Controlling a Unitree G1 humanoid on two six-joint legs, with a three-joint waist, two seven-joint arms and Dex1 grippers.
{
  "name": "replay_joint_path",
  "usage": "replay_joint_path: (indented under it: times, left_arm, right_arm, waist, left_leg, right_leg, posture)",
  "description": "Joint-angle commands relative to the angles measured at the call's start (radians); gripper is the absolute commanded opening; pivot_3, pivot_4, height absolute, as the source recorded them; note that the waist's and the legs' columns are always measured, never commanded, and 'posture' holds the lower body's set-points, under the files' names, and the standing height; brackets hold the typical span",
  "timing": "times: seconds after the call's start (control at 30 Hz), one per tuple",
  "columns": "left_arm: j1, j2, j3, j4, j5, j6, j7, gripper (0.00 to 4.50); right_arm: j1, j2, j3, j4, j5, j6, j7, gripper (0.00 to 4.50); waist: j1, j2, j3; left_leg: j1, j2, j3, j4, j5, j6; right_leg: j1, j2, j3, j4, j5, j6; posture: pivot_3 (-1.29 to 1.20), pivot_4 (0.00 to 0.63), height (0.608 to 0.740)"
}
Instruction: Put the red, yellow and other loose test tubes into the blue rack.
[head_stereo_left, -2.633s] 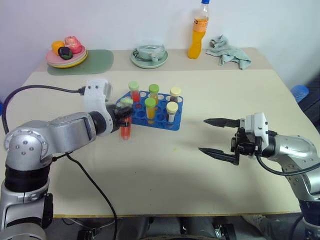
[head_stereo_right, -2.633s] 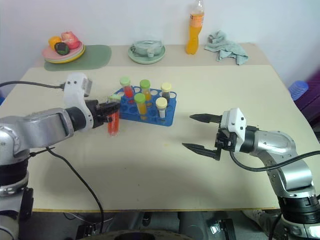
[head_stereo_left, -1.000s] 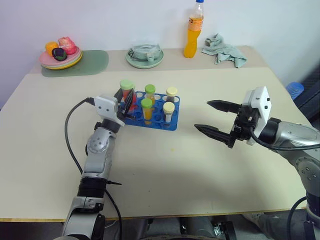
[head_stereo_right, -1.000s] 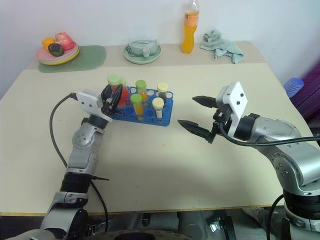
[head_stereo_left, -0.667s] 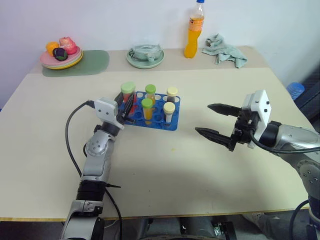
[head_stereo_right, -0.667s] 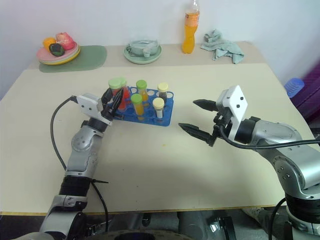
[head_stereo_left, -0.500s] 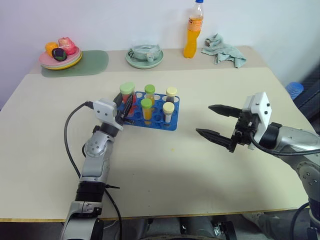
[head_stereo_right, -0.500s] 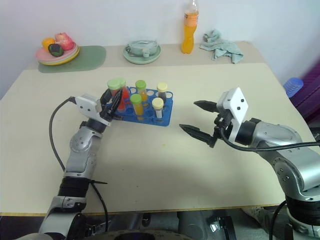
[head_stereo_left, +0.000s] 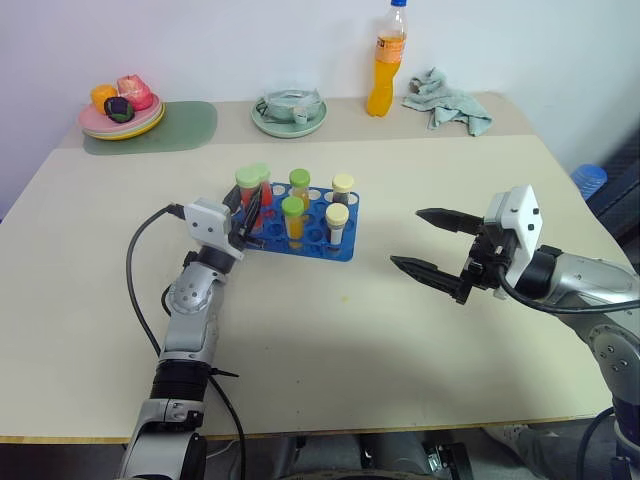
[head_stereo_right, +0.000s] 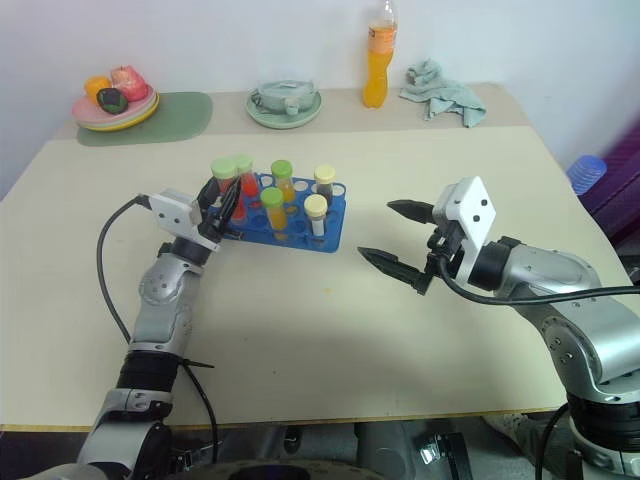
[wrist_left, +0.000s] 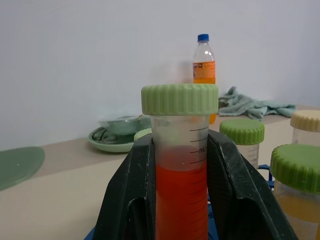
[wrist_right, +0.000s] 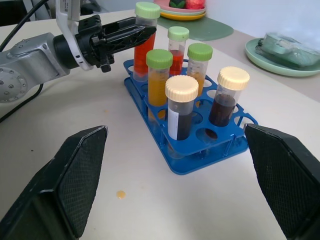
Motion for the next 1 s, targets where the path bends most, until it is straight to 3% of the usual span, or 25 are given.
replay_joint_path:
  times: [0.03, 0.37, 0.93, 1.0]
  left_arm:
    - [0.016, 0.004, 0.008, 0.038, 0.015, -0.002, 0.000, 0.77]
    - [0.048, 0.028, -0.007, 0.104, 0.041, -0.110, -0.056, 0.77]
    - [0.037, 0.019, -0.002, 0.147, 0.019, -0.134, -0.087, 0.77]
    - [0.048, 0.023, -0.007, 0.123, -0.035, -0.116, -0.148, 1.85]
  right_arm:
    - [-0.013, 0.005, -0.012, -0.006, -0.001, -0.022, 0.001, 4.50]
    - [-0.012, 0.010, -0.008, 0.003, -0.010, -0.042, 0.009, 4.50]
    - [-0.003, 0.011, -0.005, 0.011, -0.024, -0.062, 0.022, 4.50]
    - [-0.006, 0.014, -0.001, 0.013, -0.028, -0.063, 0.022, 4.50]
  waist:
    - [0.000, 0.000, 0.000]
    - [-0.001, 0.002, -0.001]
    - [-0.002, 0.003, -0.002]
    - [-0.002, 0.003, -0.002]
  left_leg:
    - [0.000, 0.000, 0.000, 0.000, 0.000, 0.000]
    - [0.000, 0.000, 0.000, 0.000, 0.000, 0.000]
    - [0.000, 0.000, 0.000, -0.001, -0.001, 0.001]
    - [0.000, 0.000, 0.000, -0.001, -0.001, 0.001]
  right_leg:
    - [0.000, 0.000, 0.000, 0.000, 0.000, 0.000]
    - [0.000, 0.000, 0.000, 0.000, 0.000, 0.000]
    - [0.000, 0.000, 0.000, 0.000, 0.000, 0.000]
    - [0.000, 0.000, 0.000, 0.000, 0.000, 0.000]
  posture:
    - [0.00, 0.150, 0.740]
    - [0.00, 0.150, 0.740]
    - [0.00, 0.150, 0.740]
    - [0.00, 0.150, 0.740]
